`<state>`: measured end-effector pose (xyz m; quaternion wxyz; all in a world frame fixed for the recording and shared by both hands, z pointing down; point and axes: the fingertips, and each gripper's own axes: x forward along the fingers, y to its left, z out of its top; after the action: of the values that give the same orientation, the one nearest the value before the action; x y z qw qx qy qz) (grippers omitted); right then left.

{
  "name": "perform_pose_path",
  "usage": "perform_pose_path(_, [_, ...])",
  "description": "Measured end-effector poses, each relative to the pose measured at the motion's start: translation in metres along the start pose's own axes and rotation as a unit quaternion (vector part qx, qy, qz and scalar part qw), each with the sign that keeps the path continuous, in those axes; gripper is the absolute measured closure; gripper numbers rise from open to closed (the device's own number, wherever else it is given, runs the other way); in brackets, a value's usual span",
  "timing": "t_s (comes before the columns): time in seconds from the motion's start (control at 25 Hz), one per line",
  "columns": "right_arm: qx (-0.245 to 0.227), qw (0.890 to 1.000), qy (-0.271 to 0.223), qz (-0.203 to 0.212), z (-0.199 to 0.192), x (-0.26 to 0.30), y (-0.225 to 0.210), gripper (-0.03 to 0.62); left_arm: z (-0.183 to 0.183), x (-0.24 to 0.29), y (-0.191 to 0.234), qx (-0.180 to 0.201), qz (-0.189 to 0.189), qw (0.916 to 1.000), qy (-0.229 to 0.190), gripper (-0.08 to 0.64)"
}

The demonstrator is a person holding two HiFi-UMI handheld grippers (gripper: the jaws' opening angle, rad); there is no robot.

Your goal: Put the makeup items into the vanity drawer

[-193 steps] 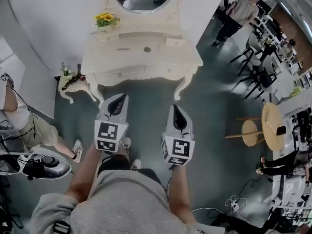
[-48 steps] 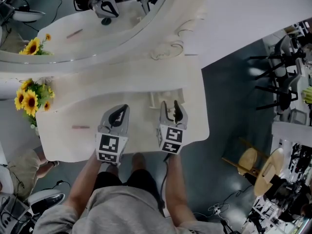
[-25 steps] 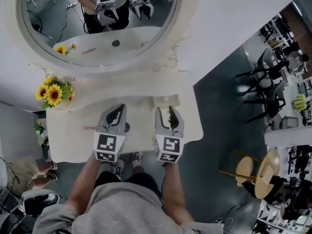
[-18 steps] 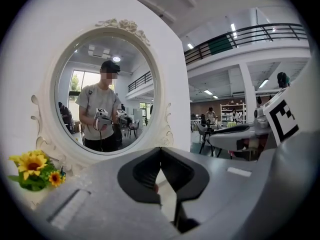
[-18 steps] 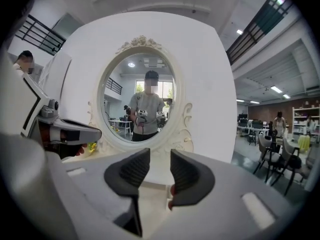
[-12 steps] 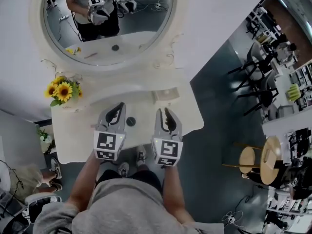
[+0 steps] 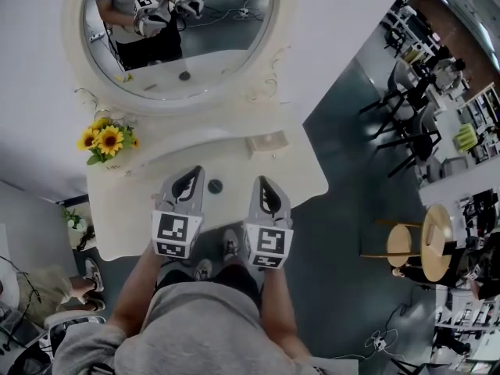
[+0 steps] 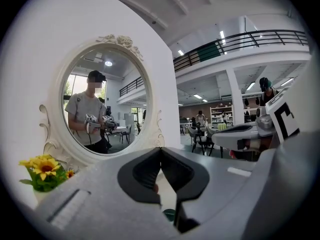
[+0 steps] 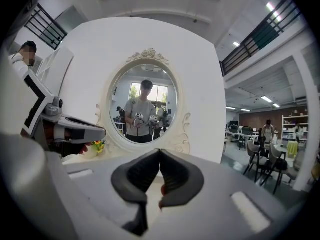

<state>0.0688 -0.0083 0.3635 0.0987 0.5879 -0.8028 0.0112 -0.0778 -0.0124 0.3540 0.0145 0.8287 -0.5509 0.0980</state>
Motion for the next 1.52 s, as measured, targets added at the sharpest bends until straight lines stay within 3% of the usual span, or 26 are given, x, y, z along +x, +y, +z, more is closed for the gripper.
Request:
perform_pose_path(0.4, [0.001, 1.0, 0.017, 0.024, -0.009, 0.014, 0.013, 0.586, -0.015, 0.001, 0.01, -0.009, 0.014, 0.9998, 0.014, 0.549])
perform_pose_path(0.84, [-0.002, 0.991, 0.08, 0.106, -0.062, 0.058, 0.053, 0.586, -0.083, 0.004, 0.035, -0.049, 0.063, 0.9932, 0.085, 0.549])
perform_pose_path(1.24, [-0.017, 0.969, 0.159, 0.189, -0.147, 0.087, 0.089, 0.586, -0.169, 0.005, 0.047, -0.1, 0.112, 0.9764, 0.155, 0.549])
perform_pose_path(1.52, [-0.029, 0.946, 0.217, 0.238, -0.209, 0.097, 0.108, 0.459, -0.22, 0.002, 0.046, -0.117, 0.131, 0.9653, 0.194, 0.549])
